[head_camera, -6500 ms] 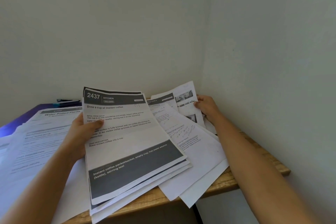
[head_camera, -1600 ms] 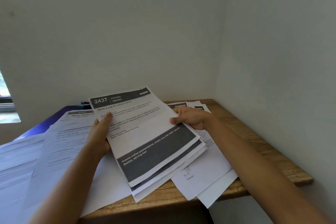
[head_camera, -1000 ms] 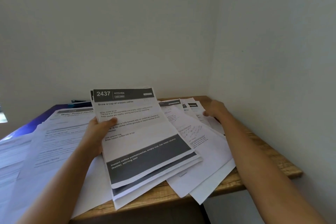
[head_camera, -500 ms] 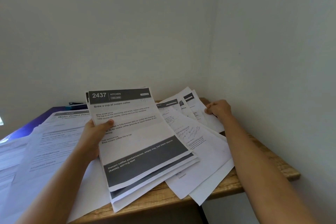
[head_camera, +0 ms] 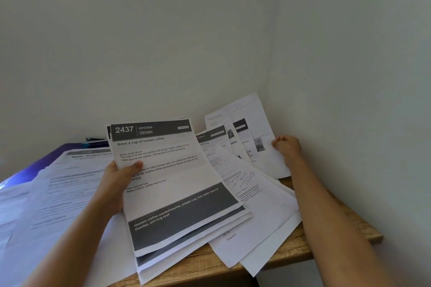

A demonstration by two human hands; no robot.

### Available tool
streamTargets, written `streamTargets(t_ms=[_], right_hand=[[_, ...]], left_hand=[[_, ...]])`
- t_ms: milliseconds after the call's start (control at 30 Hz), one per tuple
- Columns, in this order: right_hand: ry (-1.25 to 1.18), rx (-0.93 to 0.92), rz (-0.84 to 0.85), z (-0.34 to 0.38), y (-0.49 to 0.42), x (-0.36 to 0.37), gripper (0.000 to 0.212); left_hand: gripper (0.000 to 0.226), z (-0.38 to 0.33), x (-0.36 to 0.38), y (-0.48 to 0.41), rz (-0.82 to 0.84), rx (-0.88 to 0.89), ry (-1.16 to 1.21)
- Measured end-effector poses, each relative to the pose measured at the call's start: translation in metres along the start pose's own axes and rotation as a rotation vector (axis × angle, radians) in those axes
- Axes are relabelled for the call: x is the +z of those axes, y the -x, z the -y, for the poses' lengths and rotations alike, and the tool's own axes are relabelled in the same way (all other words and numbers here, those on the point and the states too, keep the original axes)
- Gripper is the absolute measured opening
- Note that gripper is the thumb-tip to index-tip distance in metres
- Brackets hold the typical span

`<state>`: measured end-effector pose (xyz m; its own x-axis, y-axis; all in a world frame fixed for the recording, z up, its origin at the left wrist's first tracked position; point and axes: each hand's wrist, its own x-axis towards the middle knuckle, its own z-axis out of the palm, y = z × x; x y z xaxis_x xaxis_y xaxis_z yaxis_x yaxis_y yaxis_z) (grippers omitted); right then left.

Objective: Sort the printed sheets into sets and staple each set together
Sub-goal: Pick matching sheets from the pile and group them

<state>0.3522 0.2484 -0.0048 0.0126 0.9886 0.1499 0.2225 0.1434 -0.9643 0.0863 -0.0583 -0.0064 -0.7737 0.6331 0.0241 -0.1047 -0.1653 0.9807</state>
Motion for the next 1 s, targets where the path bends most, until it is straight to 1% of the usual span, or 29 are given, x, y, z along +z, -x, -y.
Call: streamTargets(t_ms=[100, 200, 333, 533, 667, 733, 867, 933, 1000], right_hand=[[-0.005, 0.006, 0.009, 0.000, -0.001, 0.001, 0.025], [-0.007, 0.009, 0.017, -0.001, -0.002, 0.002, 0.025], [0.002, 0.021, 0.045, -0.002, -0.004, 0.003, 0.024], [0.035, 0.027, 0.175, 0.003, 0.000, 0.005, 0.022], [0.065, -0.016, 0.210, 0.006, 0.000, 0.007, 0.018], [0.111, -0.075, 0.244, 0.008, 0.001, 0.009, 0.012], [0.408, -0.355, 0.327, 0.019, 0.011, 0.013, 0.028], [0.498, -0.475, 0.433, 0.022, 0.020, 0.017, 0.037], [0.573, -0.559, 0.549, 0.022, 0.025, 0.022, 0.039]], left_hand=[[0.015, -0.001, 0.001, 0.001, -0.006, -0.008, 0.005], [0.020, -0.001, 0.001, 0.001, -0.006, -0.011, 0.014], [0.019, -0.001, 0.000, 0.001, 0.005, -0.009, 0.019], [0.024, 0.000, 0.000, -0.001, -0.003, -0.014, 0.018], [0.025, 0.001, -0.001, -0.004, -0.008, -0.027, 0.006], [0.024, 0.001, -0.001, -0.004, -0.008, -0.028, 0.003], [0.022, 0.001, -0.001, -0.003, -0.007, -0.025, -0.002], [0.024, 0.001, -0.001, -0.003, -0.004, -0.023, -0.007], [0.023, 0.001, -0.001, -0.003, -0.005, -0.022, -0.012]])
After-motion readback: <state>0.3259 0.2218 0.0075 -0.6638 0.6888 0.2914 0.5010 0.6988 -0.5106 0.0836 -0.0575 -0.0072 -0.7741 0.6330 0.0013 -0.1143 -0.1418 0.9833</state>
